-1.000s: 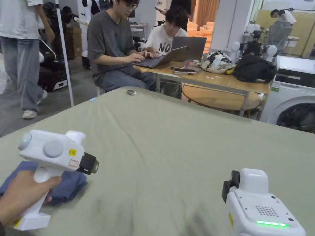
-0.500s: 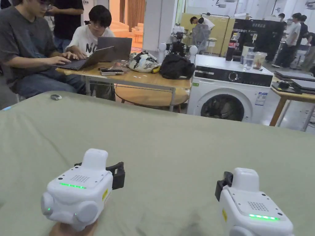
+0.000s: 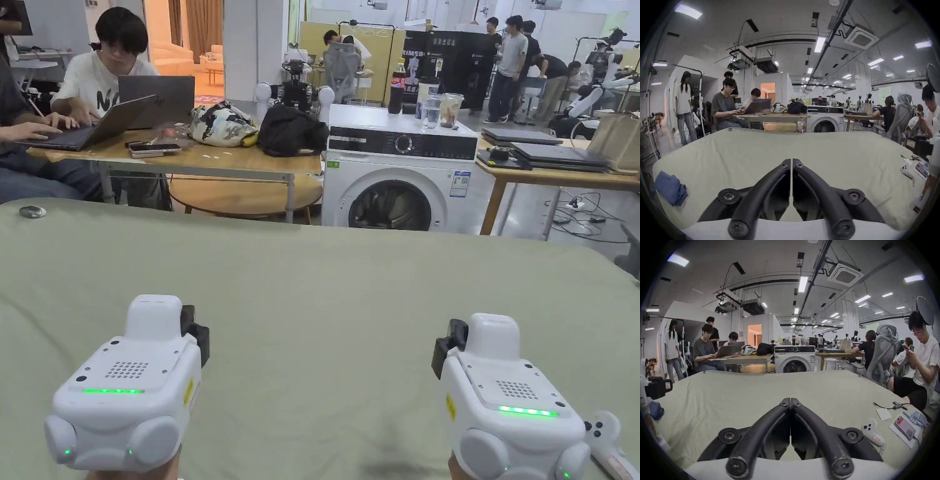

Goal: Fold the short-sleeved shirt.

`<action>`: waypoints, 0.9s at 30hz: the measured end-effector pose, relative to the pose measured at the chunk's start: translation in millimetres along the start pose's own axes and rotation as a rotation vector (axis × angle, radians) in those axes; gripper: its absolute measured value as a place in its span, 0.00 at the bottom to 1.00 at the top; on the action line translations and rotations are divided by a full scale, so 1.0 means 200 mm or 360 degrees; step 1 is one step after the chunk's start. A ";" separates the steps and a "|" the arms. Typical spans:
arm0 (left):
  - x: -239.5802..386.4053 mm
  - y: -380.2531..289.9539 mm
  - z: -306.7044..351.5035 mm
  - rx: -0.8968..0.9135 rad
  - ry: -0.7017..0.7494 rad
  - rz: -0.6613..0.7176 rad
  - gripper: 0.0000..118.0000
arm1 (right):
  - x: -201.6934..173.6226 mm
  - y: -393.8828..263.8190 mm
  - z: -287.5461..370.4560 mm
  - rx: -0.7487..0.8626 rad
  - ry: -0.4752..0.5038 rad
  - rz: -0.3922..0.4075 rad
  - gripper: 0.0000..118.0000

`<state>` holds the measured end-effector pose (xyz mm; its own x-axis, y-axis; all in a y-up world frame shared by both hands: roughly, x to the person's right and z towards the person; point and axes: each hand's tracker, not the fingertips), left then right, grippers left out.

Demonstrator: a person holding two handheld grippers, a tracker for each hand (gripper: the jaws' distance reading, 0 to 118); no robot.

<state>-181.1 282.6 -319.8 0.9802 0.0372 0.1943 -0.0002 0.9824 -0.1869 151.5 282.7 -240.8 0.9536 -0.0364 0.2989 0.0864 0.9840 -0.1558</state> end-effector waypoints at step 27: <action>0.02 -0.02 0.02 0.0013 -0.0051 0.0072 0.00 | -0.10 -0.03 0.04 0.0019 0.0053 0.0028 0.00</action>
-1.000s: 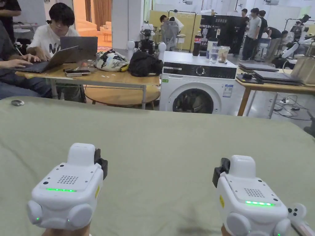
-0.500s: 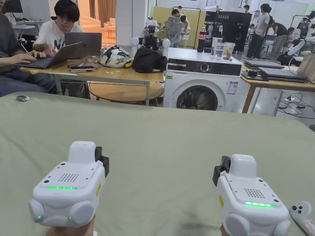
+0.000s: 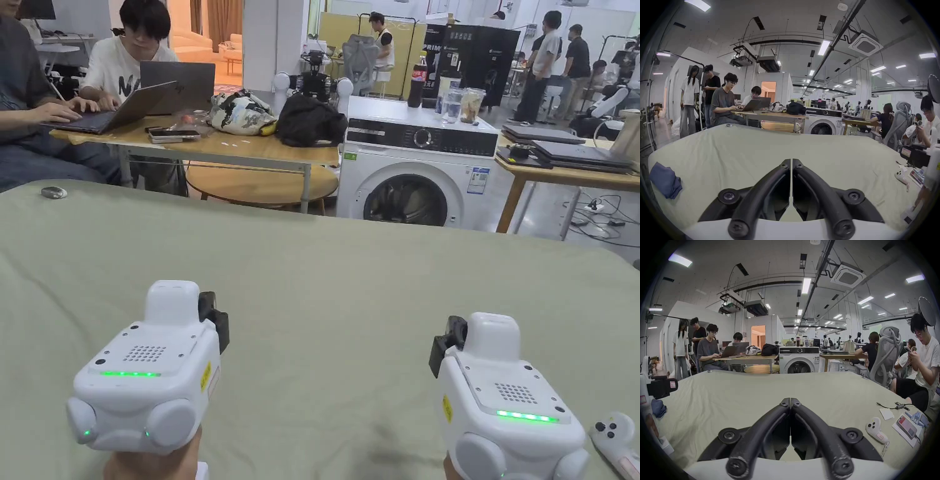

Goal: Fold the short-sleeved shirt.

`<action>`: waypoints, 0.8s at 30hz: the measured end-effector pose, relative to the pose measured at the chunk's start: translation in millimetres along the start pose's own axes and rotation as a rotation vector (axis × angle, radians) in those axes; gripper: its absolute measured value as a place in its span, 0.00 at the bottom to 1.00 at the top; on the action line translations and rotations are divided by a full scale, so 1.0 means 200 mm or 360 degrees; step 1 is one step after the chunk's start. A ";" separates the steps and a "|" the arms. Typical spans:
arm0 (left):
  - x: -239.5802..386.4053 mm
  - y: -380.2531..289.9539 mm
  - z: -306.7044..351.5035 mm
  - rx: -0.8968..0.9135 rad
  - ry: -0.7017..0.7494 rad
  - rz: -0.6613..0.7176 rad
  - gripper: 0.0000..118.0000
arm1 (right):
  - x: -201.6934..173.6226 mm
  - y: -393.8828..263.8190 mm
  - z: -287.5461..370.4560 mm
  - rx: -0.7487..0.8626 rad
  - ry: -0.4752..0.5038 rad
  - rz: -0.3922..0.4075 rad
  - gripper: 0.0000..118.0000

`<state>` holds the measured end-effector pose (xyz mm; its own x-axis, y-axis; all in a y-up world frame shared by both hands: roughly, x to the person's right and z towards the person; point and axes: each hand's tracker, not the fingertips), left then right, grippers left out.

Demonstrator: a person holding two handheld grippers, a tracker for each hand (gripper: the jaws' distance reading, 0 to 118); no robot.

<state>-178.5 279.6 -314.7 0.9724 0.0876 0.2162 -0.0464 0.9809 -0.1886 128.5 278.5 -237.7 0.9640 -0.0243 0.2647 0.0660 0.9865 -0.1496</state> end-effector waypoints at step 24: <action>-0.05 0.02 0.01 0.0008 -0.0029 -0.0016 0.73 | 0.02 -0.01 -0.05 -0.0023 -0.0022 0.0014 0.63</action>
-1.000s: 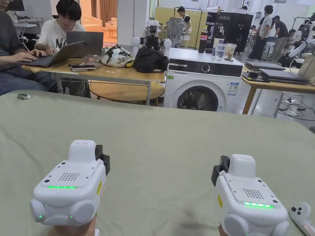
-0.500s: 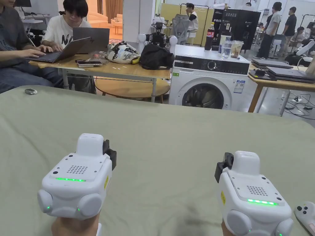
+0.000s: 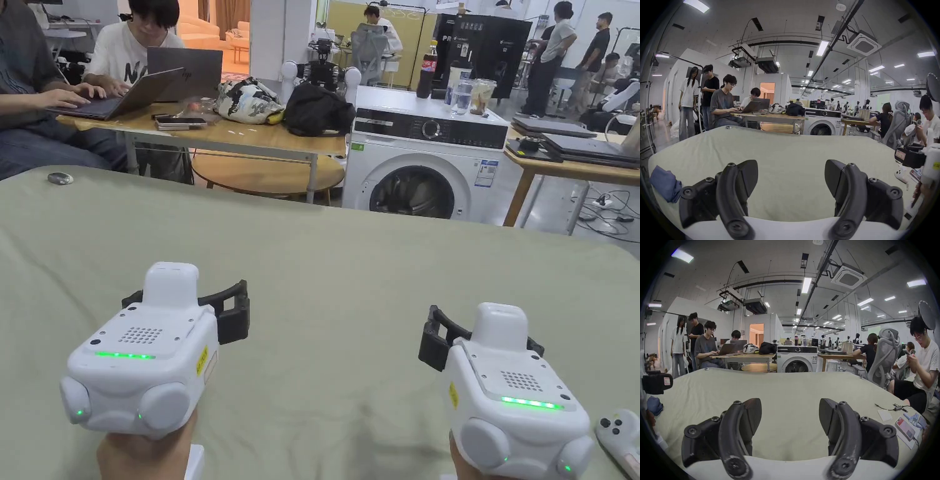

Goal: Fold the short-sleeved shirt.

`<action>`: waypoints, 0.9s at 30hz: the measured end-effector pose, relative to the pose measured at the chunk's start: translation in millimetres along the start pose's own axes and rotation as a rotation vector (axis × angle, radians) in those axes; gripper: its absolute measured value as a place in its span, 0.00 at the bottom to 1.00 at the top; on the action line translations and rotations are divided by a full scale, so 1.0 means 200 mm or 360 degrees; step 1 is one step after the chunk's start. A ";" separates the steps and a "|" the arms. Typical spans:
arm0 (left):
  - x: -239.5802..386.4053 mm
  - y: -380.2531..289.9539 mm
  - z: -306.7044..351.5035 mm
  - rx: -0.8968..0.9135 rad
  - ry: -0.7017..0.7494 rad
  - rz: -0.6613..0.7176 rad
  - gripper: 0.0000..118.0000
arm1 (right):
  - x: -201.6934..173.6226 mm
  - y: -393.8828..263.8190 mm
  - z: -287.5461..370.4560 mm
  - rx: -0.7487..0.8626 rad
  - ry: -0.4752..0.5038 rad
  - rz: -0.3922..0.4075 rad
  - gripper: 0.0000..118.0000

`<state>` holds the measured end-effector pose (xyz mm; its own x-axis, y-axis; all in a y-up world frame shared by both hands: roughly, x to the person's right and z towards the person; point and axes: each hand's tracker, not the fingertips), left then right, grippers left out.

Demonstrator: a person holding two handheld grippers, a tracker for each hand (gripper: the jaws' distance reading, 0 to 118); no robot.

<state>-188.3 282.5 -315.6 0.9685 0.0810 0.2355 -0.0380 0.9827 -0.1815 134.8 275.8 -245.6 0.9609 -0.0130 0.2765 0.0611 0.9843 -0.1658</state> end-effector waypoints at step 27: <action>0.01 0.03 0.00 0.0086 0.0078 -0.0056 0.73 | 0.06 0.09 0.00 -0.0056 0.0112 -0.0403 0.67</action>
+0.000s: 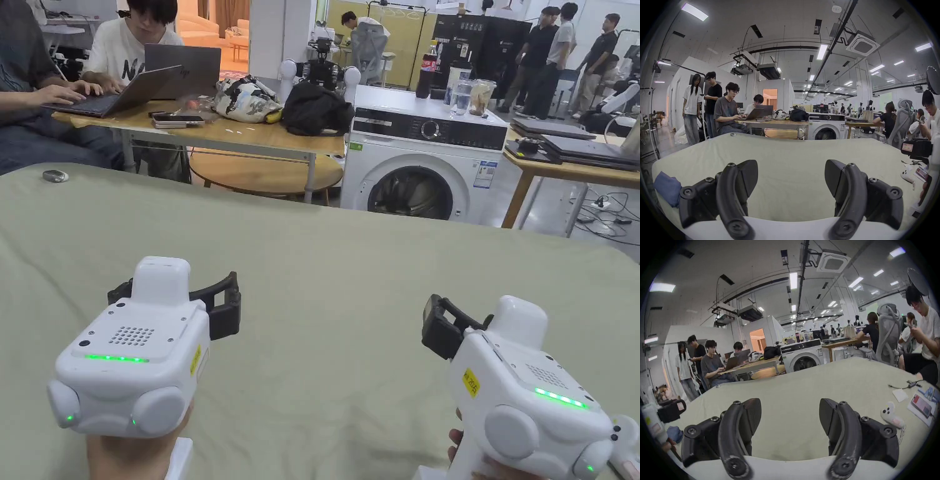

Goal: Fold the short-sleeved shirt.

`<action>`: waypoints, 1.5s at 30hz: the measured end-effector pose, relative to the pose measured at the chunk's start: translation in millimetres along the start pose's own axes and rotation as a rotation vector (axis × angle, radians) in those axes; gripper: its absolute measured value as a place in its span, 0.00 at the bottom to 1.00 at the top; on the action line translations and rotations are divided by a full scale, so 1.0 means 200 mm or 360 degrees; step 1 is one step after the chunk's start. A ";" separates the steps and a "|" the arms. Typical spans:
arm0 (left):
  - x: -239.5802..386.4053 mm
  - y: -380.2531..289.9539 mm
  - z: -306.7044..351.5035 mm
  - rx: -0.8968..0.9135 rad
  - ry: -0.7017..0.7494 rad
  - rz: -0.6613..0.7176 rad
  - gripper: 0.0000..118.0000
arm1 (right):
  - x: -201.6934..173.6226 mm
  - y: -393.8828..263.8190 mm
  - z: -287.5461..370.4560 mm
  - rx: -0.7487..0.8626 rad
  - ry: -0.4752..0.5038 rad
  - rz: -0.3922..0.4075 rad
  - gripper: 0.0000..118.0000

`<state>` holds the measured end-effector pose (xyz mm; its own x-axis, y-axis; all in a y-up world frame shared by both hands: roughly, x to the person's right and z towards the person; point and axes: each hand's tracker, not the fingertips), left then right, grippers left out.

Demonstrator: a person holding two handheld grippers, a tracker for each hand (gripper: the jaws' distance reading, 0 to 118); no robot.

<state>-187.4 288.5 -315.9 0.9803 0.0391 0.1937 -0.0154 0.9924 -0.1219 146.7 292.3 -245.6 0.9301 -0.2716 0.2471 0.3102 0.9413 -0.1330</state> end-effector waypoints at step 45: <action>0.02 -0.03 0.00 -0.0047 0.0007 -0.0112 0.73 | -0.11 -0.05 -0.03 -0.0003 -0.0237 0.0312 0.70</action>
<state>-184.0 283.3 -315.1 0.9796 -0.0310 0.1987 0.0591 0.9888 -0.1368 123.6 287.8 -256.3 0.9334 -0.0512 0.3551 0.1272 0.9727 -0.1941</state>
